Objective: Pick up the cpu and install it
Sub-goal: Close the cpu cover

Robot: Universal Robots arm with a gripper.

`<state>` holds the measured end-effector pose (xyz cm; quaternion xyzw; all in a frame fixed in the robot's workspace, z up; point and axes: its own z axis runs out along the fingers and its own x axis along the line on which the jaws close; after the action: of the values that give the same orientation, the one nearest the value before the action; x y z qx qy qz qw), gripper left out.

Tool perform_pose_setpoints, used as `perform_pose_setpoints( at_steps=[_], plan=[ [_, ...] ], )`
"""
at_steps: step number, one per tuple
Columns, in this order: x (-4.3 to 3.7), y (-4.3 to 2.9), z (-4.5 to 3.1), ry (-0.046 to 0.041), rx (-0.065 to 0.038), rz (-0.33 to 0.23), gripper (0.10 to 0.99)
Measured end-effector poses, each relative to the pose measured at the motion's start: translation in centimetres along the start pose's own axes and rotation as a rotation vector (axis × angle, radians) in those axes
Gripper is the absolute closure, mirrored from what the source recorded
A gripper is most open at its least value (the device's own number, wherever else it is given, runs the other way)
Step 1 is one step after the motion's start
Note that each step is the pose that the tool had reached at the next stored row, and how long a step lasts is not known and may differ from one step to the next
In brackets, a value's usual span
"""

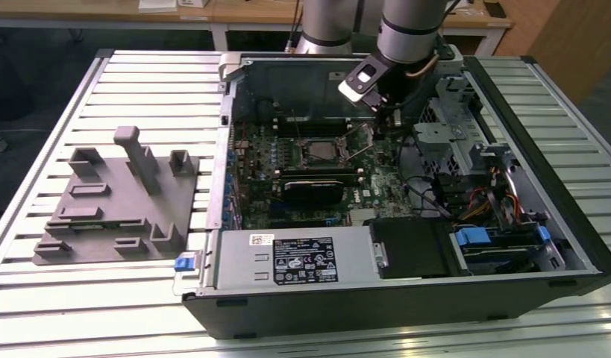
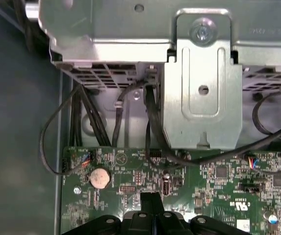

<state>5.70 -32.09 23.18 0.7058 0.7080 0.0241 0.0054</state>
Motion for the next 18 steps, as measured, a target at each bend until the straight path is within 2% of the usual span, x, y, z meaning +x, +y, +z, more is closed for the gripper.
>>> perform_pose_setpoints(
  at_steps=[9, 14, 18],
  plan=[
    [0.01, -1.08, -0.03, 0.0, 0.0, 0.0, 0.98],
    [0.01, -2.19, -0.07, -0.0001, 0.0, 0.001, 0.98],
    [0.01, -3.47, -0.13, -0.0001, 0.0, 0.003, 0.98]
  ],
)
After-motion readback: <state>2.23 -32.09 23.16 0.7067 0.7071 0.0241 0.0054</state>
